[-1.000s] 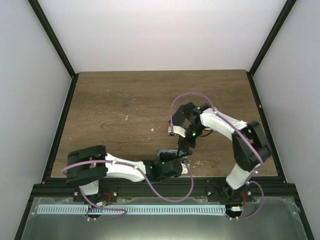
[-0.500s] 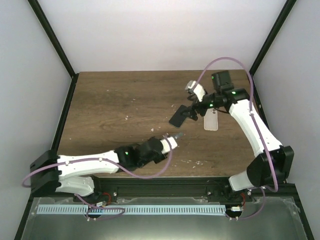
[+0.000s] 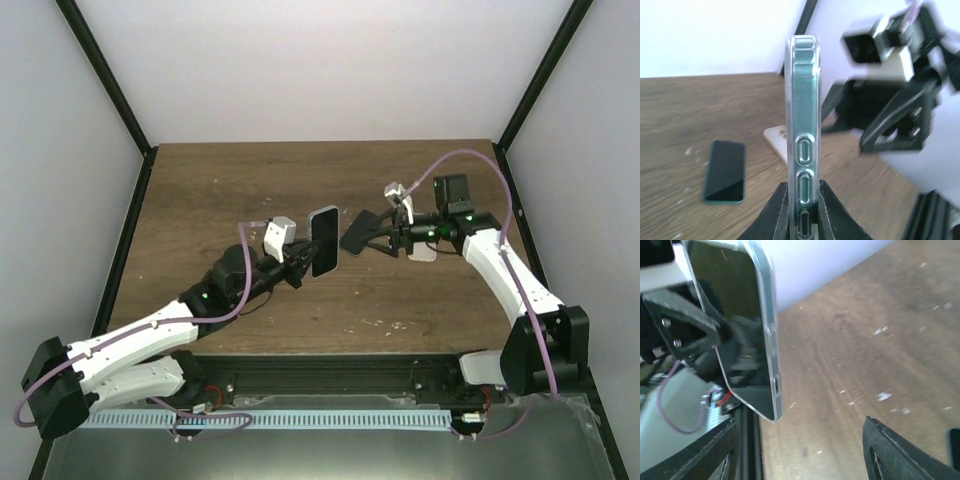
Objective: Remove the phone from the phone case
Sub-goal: Adjust the phone.
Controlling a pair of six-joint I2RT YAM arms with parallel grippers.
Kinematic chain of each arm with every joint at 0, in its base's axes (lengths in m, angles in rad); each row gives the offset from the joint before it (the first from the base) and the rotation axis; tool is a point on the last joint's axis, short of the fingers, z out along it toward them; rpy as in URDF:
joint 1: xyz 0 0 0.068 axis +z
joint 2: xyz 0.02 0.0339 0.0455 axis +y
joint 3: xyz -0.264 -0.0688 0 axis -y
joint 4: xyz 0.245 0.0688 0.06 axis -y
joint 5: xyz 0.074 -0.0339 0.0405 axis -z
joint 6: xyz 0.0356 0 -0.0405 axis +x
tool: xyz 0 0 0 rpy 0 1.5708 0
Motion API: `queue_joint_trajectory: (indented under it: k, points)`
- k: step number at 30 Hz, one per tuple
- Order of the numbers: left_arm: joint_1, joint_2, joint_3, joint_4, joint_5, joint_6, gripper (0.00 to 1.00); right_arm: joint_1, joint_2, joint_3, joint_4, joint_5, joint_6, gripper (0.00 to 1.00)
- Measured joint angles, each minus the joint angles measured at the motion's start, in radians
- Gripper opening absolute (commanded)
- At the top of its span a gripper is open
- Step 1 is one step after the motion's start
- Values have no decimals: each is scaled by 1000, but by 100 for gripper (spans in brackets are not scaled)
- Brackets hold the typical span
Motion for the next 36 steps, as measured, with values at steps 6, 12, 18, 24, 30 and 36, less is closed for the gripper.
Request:
queue_joint_trajectory:
  k: [6,12,18,24,30,36]
  points:
    - [5,27,-1,182,93,-110,0,23,4,-143,81,-151,61,63]
    - [5,103,-5,310,169,-194,0,85,-29,-213,158,-272,82,48]
    - [4,141,-6,377,223,-232,0,96,-58,-220,190,-328,76,20]
    - [11,143,-6,411,287,-220,27,95,-58,-225,193,-392,80,4]
    - [72,136,3,310,326,-187,62,101,-59,-239,195,-352,69,1]
    - [180,150,109,133,473,-138,54,101,-59,-257,174,-299,36,1]
